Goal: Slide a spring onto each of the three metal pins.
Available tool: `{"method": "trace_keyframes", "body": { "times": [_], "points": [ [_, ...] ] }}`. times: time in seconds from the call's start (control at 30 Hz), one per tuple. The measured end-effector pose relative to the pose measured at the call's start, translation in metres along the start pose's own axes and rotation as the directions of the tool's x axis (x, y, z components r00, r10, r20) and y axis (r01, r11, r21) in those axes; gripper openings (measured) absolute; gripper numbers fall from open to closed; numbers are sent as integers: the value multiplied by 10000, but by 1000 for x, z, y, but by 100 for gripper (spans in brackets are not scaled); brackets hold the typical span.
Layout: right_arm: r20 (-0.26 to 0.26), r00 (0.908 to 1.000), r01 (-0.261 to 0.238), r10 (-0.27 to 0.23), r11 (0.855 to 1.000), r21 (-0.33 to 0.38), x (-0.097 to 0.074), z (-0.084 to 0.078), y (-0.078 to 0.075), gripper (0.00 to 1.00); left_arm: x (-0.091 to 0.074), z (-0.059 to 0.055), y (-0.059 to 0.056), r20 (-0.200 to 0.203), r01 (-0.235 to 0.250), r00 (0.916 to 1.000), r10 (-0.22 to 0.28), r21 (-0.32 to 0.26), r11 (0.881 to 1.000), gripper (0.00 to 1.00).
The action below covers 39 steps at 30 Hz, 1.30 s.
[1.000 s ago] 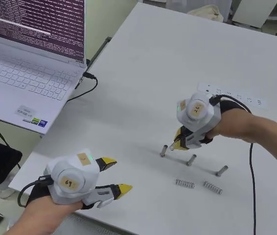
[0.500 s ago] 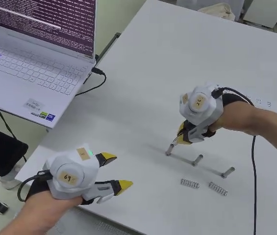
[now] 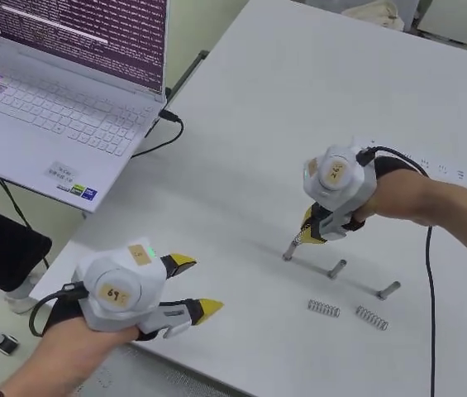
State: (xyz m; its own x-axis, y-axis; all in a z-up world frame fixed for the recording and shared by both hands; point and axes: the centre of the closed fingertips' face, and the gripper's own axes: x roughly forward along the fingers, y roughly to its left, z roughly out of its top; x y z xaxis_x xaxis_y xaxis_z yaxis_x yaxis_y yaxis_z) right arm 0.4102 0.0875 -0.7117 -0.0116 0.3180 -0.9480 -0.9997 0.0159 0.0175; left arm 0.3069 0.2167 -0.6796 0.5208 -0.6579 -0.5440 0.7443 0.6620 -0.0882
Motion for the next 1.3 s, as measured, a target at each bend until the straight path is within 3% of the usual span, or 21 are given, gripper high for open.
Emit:
{"method": "trace_keyframes", "body": {
  "times": [1.3],
  "points": [
    [-647,9974,-337,301,9979,-554,26,-1,5,9,0,-2,4,-1,-112,9999,112,-206,9997,37]
  ]
}}
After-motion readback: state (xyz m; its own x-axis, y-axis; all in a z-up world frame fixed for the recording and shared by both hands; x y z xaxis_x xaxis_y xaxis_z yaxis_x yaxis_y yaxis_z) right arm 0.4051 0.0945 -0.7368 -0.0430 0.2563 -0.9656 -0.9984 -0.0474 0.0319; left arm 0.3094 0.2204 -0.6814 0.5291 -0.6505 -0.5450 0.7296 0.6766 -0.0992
